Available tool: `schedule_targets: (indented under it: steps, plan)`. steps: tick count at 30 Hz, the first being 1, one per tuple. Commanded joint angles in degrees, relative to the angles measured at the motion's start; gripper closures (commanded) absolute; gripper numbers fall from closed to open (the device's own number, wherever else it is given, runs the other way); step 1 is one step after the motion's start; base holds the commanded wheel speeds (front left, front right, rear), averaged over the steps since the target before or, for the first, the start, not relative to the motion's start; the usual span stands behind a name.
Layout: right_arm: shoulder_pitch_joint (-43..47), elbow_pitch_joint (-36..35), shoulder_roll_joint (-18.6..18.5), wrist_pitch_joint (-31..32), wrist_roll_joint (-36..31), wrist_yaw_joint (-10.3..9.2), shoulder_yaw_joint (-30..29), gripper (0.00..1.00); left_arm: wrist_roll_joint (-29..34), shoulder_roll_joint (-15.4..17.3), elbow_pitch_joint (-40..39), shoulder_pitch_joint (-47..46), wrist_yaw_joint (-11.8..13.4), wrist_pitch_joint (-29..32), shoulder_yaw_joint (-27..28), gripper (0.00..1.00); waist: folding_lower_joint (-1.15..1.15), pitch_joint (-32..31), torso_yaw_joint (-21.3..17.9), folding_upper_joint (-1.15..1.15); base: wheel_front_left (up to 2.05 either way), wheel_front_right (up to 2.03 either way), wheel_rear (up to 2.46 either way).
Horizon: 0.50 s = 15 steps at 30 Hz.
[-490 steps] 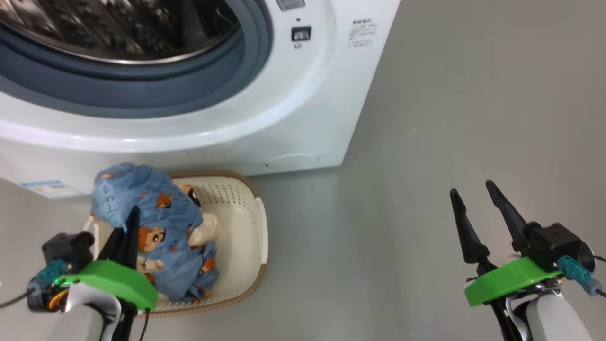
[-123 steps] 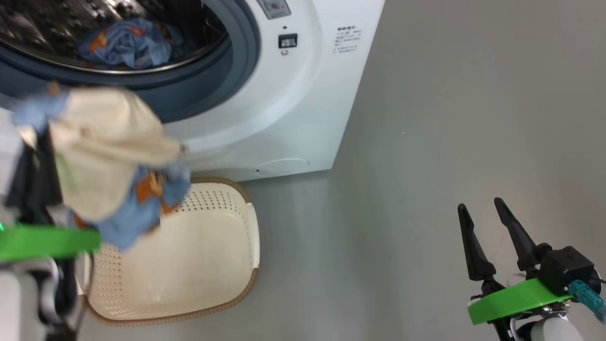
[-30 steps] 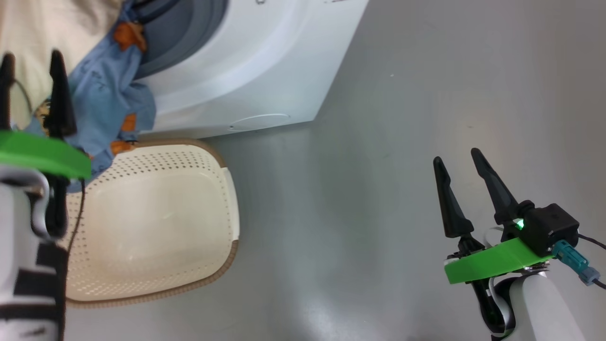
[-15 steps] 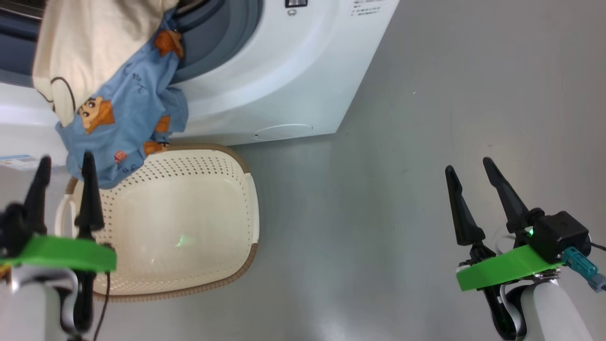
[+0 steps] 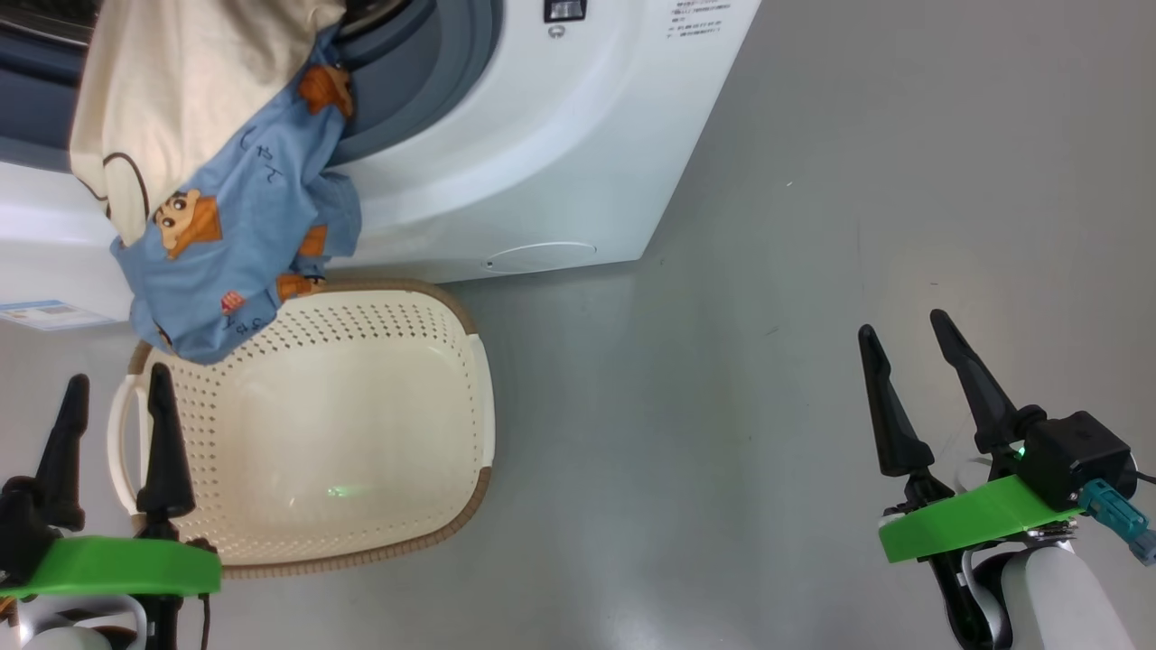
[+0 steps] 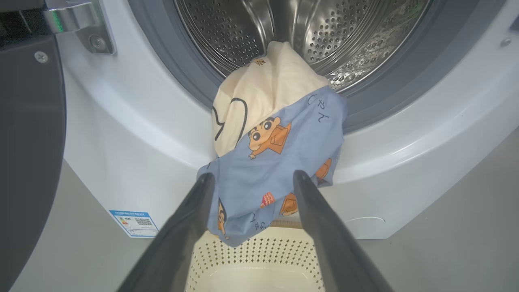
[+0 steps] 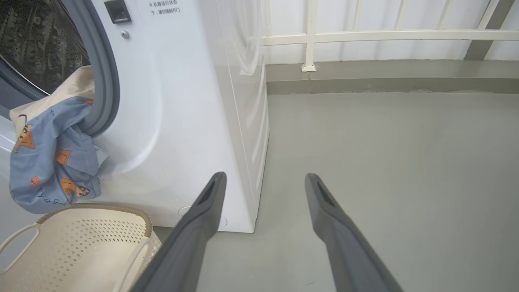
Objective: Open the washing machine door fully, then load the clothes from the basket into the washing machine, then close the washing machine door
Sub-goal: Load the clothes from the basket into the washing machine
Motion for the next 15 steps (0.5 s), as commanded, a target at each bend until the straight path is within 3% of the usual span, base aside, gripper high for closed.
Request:
schedule_targets:
  steps: [1, 8, 15]
  plan:
    - [0.9, -1.4, -0.1, -0.3, -0.5, 0.14, 1.1, 0.00, 0.5, 1.2, -1.5, 0.5, -0.1, -0.3, 2.1, 0.00, 0.00, 0.2, 0.0, 0.00, 0.00, 0.00, 0.00]
    - [-0.1, -1.6, 0.0, -0.3, -0.4, 0.14, 1.4, 0.00, -0.3, 1.9, 1.6, -2.3, -0.1, -0.3, 1.6, 0.00, 0.00, 1.8, -0.2, 0.00, 0.00, 0.00, 0.00]
    - [-1.3, -2.0, 0.6, -0.3, -0.6, 0.14, 1.6, 0.00, -0.7, 3.8, 9.8, -8.5, -0.1, -0.3, -0.1, 0.00, 0.00, 4.4, -0.8, 0.00, 0.00, 0.00, 0.00]
